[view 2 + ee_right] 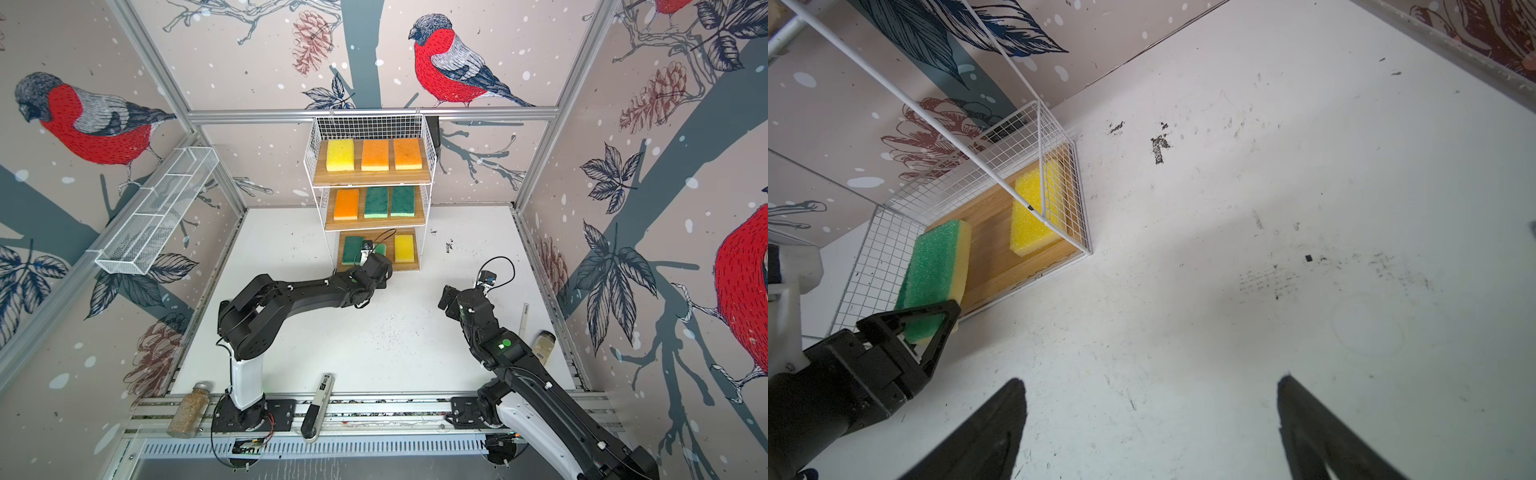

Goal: Place and organize the cleaning sponges onto the shelf

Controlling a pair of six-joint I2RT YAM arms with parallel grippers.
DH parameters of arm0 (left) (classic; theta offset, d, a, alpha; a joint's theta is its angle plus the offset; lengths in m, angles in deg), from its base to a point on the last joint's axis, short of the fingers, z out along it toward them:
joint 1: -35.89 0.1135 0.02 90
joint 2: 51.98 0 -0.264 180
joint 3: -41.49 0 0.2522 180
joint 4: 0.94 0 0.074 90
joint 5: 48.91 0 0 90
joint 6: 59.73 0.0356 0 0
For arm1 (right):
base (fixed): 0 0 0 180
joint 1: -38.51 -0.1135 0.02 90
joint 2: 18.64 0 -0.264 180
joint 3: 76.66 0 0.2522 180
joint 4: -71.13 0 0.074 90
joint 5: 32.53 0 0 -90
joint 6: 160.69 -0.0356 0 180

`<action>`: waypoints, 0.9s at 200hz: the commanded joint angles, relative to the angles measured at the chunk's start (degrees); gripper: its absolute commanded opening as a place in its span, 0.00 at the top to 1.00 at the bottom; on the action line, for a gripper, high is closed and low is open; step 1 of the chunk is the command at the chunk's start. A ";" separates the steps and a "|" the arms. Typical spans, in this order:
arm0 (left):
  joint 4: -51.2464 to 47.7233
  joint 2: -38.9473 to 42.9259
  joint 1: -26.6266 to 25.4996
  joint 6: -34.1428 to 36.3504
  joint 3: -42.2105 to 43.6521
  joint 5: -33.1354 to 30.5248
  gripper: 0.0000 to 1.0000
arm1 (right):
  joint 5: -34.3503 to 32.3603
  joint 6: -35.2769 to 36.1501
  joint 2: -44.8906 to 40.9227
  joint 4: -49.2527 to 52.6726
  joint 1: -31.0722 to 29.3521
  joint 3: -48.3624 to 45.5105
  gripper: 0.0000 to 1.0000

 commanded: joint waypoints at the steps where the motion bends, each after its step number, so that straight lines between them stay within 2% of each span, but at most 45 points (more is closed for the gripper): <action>1: 2.94 -0.69 0.29 1.06 -0.89 0.19 0.44 | 0.52 0.22 0.73 -2.05 0.02 0.63 0.06; 180: 8.56 -5.64 2.12 3.65 -4.71 -0.29 0.44 | 1.15 1.18 2.73 -3.58 0.00 0.89 0.06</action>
